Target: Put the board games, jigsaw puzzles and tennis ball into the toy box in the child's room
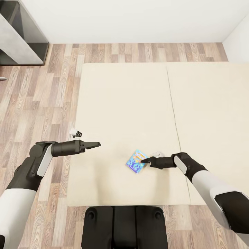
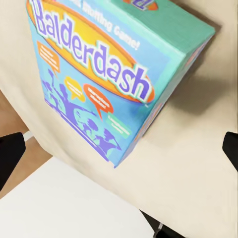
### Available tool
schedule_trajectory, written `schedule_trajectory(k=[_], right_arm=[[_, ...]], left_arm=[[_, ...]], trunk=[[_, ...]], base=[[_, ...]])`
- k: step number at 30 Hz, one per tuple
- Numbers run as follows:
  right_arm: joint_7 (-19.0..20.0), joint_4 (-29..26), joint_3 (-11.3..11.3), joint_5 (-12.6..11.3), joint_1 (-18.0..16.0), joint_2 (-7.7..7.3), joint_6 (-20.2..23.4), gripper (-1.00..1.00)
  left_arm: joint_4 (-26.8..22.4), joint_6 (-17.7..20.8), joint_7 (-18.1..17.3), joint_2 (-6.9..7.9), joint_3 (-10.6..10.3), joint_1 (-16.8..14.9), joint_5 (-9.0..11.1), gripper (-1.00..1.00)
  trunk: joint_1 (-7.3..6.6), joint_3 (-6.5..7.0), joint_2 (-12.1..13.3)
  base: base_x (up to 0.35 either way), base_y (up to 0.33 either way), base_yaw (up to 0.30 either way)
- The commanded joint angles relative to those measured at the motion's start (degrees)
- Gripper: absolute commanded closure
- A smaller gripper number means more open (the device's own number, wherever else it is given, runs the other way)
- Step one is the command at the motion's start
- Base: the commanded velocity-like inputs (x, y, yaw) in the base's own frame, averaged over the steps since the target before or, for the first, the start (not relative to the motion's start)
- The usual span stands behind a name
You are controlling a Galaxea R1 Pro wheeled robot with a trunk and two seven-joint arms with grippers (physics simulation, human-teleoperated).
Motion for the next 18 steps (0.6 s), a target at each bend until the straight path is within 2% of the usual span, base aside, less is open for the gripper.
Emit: schedule_trajectory(k=[1, 13, 18], right_arm=[[-0.23, -0.05, 0.21, -0.18, -0.06, -0.03, 0.21, -1.0], [-2.3, -1.79, -0.3, -0.12, -0.84, 0.69, -0.59, -1.0], [-2.34, -3.45, -0.32, -0.07, -0.83, 0.85, -0.88, -1.0]], left_arm=[[0.0, 0.47, -0.07, 0.05, -0.08, -0.03, 0.18, -1.0], [0.3, 0.47, -0.07, 0.08, 0.19, -0.03, 0.18, -1.0], [0.34, 0.47, -0.07, 0.73, 0.28, -0.03, 0.23, -1.0]], trunk=[[0.03, -0.06, -0.09], [0.03, -0.06, -0.09], [0.03, -0.06, -0.09]], base=[[0.0, 0.0, 0.0], [0.0, 0.0, 0.0], [0.0, 0.0, 0.0]])
